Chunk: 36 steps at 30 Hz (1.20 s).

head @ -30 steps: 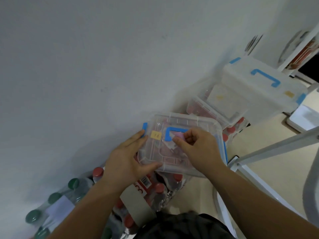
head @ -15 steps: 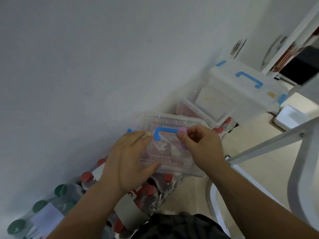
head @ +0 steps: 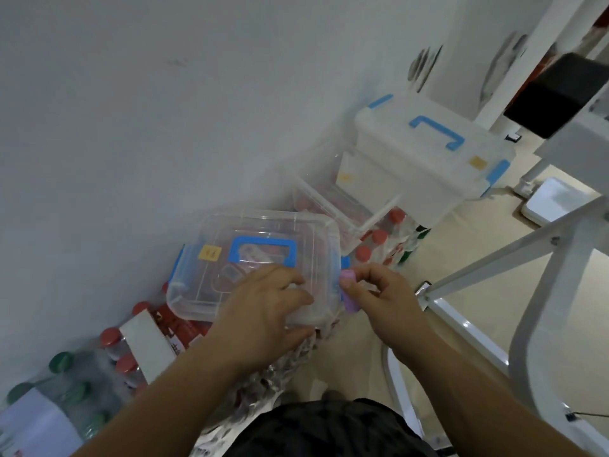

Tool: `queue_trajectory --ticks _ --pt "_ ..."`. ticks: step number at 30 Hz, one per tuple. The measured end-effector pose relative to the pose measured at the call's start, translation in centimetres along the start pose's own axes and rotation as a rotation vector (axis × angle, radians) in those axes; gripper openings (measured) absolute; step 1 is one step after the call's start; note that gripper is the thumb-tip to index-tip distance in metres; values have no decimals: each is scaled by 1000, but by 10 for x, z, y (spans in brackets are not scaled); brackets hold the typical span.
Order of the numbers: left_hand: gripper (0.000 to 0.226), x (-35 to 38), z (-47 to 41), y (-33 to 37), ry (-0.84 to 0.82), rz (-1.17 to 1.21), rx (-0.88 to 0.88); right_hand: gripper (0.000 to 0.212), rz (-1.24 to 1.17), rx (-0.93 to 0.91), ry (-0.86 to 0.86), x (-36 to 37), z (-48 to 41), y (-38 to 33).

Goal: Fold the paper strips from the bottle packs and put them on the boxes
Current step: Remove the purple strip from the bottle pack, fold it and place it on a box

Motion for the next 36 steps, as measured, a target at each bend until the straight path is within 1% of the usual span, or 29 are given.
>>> queue_trajectory --ticks 2,6,8,12,14,17,22,23,25,28,29,30,32,33,34,36 --pt "40 -1 0 10 19 -20 -47 16 -2 -38 -34 0 -1 2" --pt "31 3 5 22 113 -39 -134 26 55 -80 -114 0 -8 6" --pt "32 6 9 25 155 -66 -191 30 69 -106 -157 -2 -14 7" --pt "38 -4 11 29 187 -104 -361 31 15 -28 -235 -4 -21 11" --pt "40 -12 10 30 201 -107 -407 33 -9 -18 -279 -4 -22 10" --pt "36 -21 8 29 217 -120 -415 33 -54 -73 -340 -3 -20 6" --pt "31 -42 3 25 256 15 -390 32 -43 -75 -375 3 -25 12" --pt "28 -48 3 24 272 24 -404 33 -46 -81 -379 3 -26 12" --pt "31 -60 2 26 318 33 -427 36 -55 -100 -400 6 -28 11" --pt "30 -79 4 36 414 80 -495 36 -36 -83 -398 9 -30 7" --pt "29 -85 6 40 462 101 -518 36 2 -116 -370 9 -31 4" --pt "28 -91 8 43 512 118 -541 37 63 -196 -313 8 -32 0" --pt "29 -105 13 48 603 143 -598 34 170 -420 -194 5 -30 -16" --pt "29 -112 15 49 638 160 -625 31 168 -501 -185 5 -28 -29" --pt "29 -119 18 51 666 181 -647 28 129 -544 -218 7 -26 -42" --pt "28 -131 23 56 720 214 -680 22 6 -544 -346 16 -20 -71"
Point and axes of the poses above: each hand's wrist, its own z-axis away from the middle knuckle, its own x-axis out of the palm, y = z × x, the point moved 2 cm from there along -z, towards the middle knuckle, and after that the axes turned 5 degrees about y, right-handed, at the moved point
